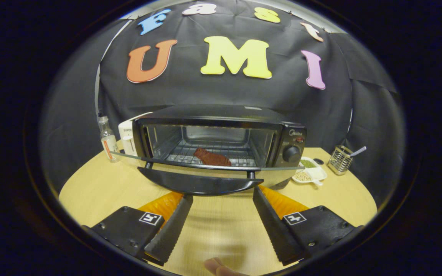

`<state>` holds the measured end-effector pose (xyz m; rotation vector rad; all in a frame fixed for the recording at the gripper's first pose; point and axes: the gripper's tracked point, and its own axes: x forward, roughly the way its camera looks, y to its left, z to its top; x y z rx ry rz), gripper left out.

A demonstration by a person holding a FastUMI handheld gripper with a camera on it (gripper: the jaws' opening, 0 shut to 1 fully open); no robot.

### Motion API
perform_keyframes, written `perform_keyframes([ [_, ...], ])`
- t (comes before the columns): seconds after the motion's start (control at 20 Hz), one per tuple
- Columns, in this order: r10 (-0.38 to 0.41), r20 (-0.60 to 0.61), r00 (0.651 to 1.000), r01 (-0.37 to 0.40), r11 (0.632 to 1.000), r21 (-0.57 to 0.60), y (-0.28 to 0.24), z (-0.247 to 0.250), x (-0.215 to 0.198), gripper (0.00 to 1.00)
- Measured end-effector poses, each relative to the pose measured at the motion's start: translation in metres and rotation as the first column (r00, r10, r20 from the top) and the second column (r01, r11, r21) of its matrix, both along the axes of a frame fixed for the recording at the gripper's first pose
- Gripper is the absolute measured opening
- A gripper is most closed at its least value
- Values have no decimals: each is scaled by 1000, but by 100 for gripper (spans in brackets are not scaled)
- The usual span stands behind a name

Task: Open the toaster oven, put the food inside, and close the toaster oven door.

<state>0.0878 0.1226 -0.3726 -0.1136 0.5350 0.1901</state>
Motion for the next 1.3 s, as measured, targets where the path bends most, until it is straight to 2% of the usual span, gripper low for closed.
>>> perform_keyframes([
  [0.25, -6, 73, 997, 6, 1000, -5, 1, 35, 27, 100],
  [0.45, 0, 198, 980, -8, 999, 38, 0, 85, 30, 100],
  [0.6, 4, 261, 965, -23, 997, 69, -2, 122, 11, 100],
  [0.9, 21, 308, 951, -33, 999, 33, -7, 183, -36, 100],
  [1.3, 18, 419, 908, -29, 999, 20, -12, 283, -104, 99],
])
